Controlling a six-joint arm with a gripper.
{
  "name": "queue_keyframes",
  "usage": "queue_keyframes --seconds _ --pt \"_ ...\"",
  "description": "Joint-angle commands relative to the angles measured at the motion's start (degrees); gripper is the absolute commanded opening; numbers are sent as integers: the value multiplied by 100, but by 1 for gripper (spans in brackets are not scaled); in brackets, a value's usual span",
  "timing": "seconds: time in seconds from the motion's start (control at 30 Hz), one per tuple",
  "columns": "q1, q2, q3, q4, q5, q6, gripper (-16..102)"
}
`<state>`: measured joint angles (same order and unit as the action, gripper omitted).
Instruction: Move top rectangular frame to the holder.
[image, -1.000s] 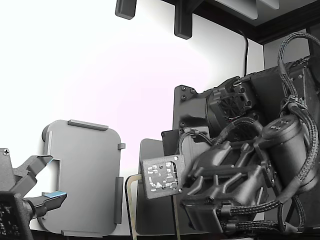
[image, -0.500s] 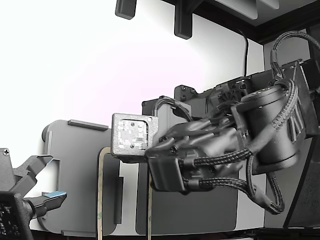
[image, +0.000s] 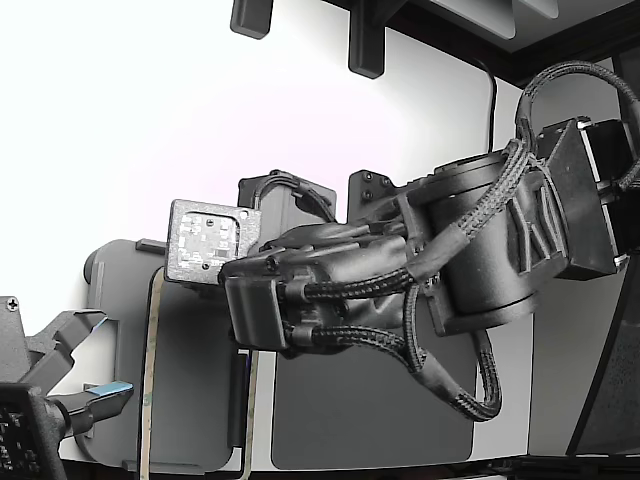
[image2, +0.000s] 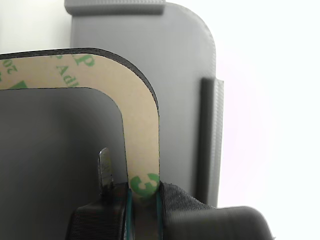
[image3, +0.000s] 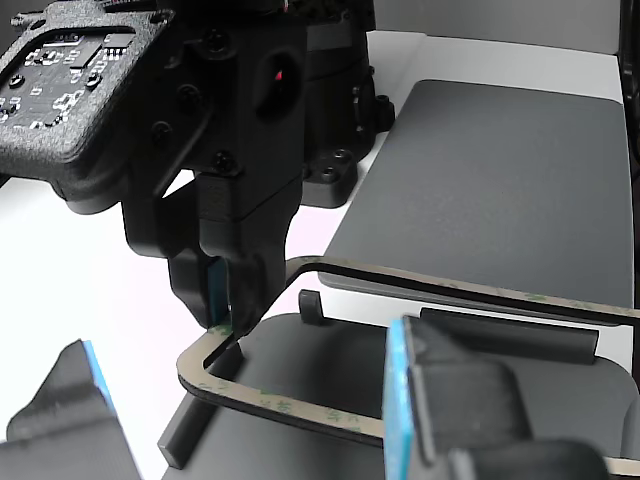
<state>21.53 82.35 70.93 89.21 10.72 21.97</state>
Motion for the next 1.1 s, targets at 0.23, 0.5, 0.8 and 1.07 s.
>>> queue_keyframes --seconds 0.23,0.5,0.8,1.07 --pt "-422 -26 -176 -290 -229 -237 -11" --pt "-606 -26 97 -545 -343 -431 -11" --pt "-694 53 334 -642 -378 -448 -11" --pt "-738 149 668 -949 -396 -448 -11"
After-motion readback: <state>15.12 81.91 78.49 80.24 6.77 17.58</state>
